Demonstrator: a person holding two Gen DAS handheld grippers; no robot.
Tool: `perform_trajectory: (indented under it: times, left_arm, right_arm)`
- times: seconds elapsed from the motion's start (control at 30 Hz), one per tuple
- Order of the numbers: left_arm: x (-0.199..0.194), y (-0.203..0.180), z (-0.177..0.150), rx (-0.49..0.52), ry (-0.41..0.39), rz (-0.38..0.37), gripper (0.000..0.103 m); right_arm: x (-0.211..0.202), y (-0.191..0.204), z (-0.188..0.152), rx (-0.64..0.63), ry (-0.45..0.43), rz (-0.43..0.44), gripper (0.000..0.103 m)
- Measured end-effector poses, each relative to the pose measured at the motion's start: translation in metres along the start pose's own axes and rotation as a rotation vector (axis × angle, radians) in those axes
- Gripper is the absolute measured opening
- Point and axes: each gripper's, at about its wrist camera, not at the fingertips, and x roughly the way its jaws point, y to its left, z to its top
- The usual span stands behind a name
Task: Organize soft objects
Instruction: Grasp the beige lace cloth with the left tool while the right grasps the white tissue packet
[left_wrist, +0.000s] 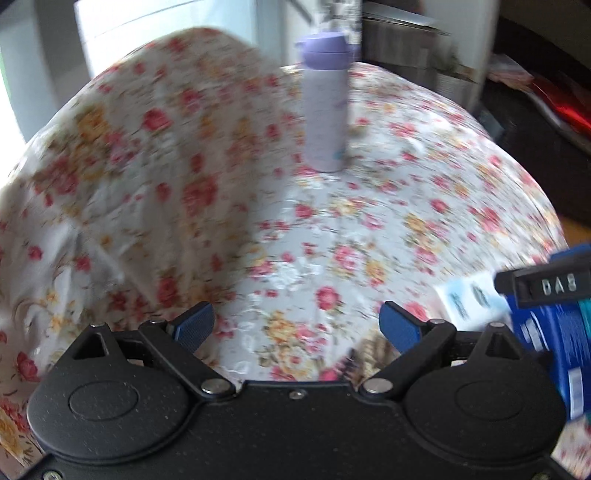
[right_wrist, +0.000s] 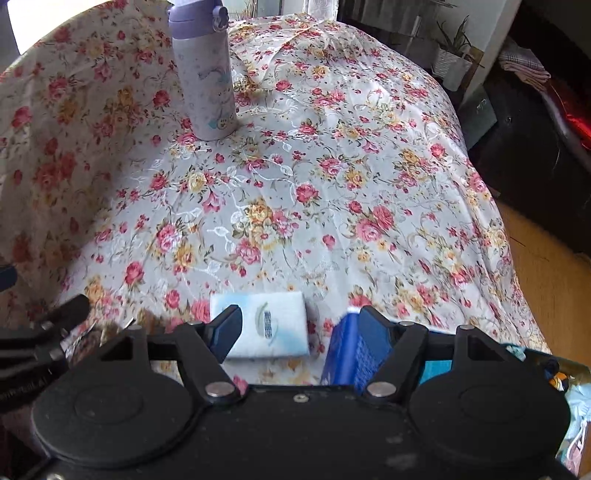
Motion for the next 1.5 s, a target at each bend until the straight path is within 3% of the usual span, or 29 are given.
perform_trajectory:
  times: [0.1,0.2,0.27,0.4,0.57,0.8,1.0,1.27,1.4,1.5]
  left_arm:
    - [0.003,-0.017,-0.004,0.089,0.017,0.049,0.094]
    - [0.017,-0.025,-0.004,0.134,0.071,0.202,0.094]
    - [0.026,-0.022,-0.003,0.126,0.098,0.304,0.094]
    - [0.033,-0.001,0.005,0.043,0.122,0.418,0.093]
    - [0.025,0.006,0.004,0.065,0.132,0.381,0.092]
    - [0.01,0.008,0.001,0.063,0.166,0.164,0.091]
    - [0.025,0.01,0.006,0.044,0.245,0.074,0.075]
    - [0.05,-0.005,0.002,0.042,0.266,0.042,0.075]
    - [0.061,-0.011,-0.004,0.082,0.292,0.075,0.075]
    - [0.068,-0.006,-0.004,0.058,0.32,0.065,0.075]
  right_arm:
    - [-0.008,-0.007,-0.007,0.006,-0.007,0.008,0.069]
    - [-0.014,-0.014,-0.011,0.018,-0.011,0.011,0.069]
    - [-0.016,-0.019,-0.013,0.025,-0.012,0.015,0.07]
    - [-0.016,-0.024,-0.014,0.039,-0.01,0.025,0.07]
    - [-0.016,-0.026,-0.013,0.053,-0.009,0.049,0.07]
    - [-0.015,-0.022,-0.006,0.063,0.002,0.108,0.069]
    - [-0.013,-0.021,-0.004,0.064,0.004,0.125,0.069]
    - [-0.006,-0.018,0.006,0.056,0.018,0.176,0.069]
    - [0.005,-0.011,0.013,0.052,0.037,0.187,0.069]
    - [0.018,-0.005,0.015,0.045,0.062,0.18,0.069]
